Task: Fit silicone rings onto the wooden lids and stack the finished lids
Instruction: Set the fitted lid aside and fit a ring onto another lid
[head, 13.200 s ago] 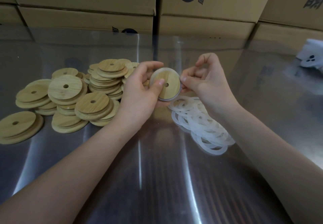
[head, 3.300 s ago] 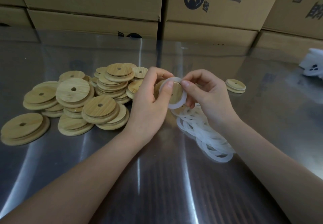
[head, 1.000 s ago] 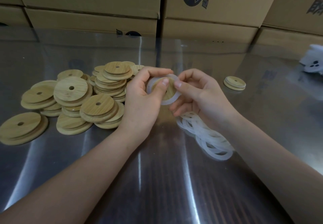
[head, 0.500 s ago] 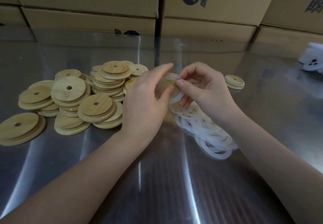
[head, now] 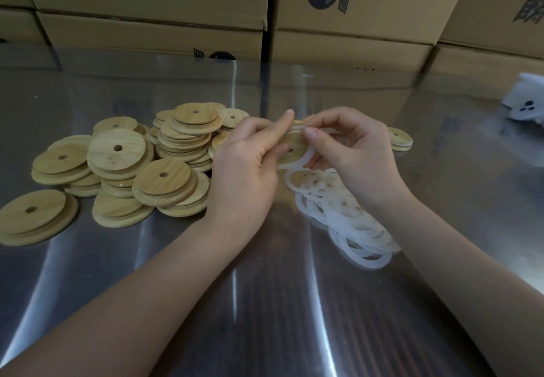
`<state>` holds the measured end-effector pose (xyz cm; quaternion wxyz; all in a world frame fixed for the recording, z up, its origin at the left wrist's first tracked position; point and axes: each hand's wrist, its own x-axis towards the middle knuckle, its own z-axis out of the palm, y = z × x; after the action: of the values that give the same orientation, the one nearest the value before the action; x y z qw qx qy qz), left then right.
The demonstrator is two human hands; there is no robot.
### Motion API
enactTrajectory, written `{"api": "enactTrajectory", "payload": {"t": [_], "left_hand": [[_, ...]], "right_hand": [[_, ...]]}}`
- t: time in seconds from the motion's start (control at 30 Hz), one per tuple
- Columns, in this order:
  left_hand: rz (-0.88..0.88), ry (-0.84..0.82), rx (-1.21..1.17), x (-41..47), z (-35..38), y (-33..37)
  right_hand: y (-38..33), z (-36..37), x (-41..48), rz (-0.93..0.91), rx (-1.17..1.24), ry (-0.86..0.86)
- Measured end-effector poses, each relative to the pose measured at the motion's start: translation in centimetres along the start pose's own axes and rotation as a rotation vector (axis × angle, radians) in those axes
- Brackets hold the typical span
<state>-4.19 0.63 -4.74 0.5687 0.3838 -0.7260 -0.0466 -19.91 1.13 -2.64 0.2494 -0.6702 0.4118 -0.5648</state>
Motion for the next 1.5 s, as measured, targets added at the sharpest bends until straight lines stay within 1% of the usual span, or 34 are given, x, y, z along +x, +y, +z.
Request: {"api": "enactTrajectory", "payload": {"t": [0.13, 0.3, 0.5, 0.6, 0.7, 0.8, 0.93, 1.07, 1.23, 1.37, 1.5], "left_hand": [[0.004, 0.003, -0.01, 0.1, -0.1, 0.0], [-0.031, 0.007, -0.048, 0.1, -0.2, 0.2], [-0.047, 0.013, -0.059, 0.1, -0.1, 0.1], [-0.017, -0.006, -0.029, -0.1, -0.2, 0.0], [0.022, 0.018, -0.062, -0.1, -0.1, -0.2], [0.014, 0.018, -0.094, -0.2, -0.1, -0.2], [-0.049, -0.008, -0.13, -0.2, -0.1, 0.1], [-0.178, -0.001, -0.193, -0.1, -0.2, 0.2], [-0.274, -0.032, -0.244, 0.0, -0.3, 0.3], [-0.299, -0.072, -0.187, 0.1, -0.3, 0.2], [-0.364, -0.087, -0.278, 0.1, -0.3, 0.3]], "right_hand": [[-0.1, 0.0, 0.1, 0.047, 0.041, 0.016], [-0.2, -0.1, 0.2, 0.123, 0.125, 0.037], [-0.3, -0.3, 0.3, 0.155, 0.117, 0.015], [-0.2, -0.5, 0.4, 0.164, 0.117, 0.001], [-0.2, -0.8, 0.6, 0.191, 0.132, -0.025], [-0.2, -0.9, 0.6, 0.218, 0.128, -0.052], [-0.1, -0.6, 0.5, 0.222, 0.112, -0.045], [-0.1, -0.3, 0.3, 0.198, 0.131, -0.022], [0.0, 0.2, 0.0, 0.204, 0.173, 0.0], [0.1, 0.4, -0.2, 0.154, 0.17, 0.013], [0.2, 0.4, -0.2, 0.107, 0.113, 0.01]]}}
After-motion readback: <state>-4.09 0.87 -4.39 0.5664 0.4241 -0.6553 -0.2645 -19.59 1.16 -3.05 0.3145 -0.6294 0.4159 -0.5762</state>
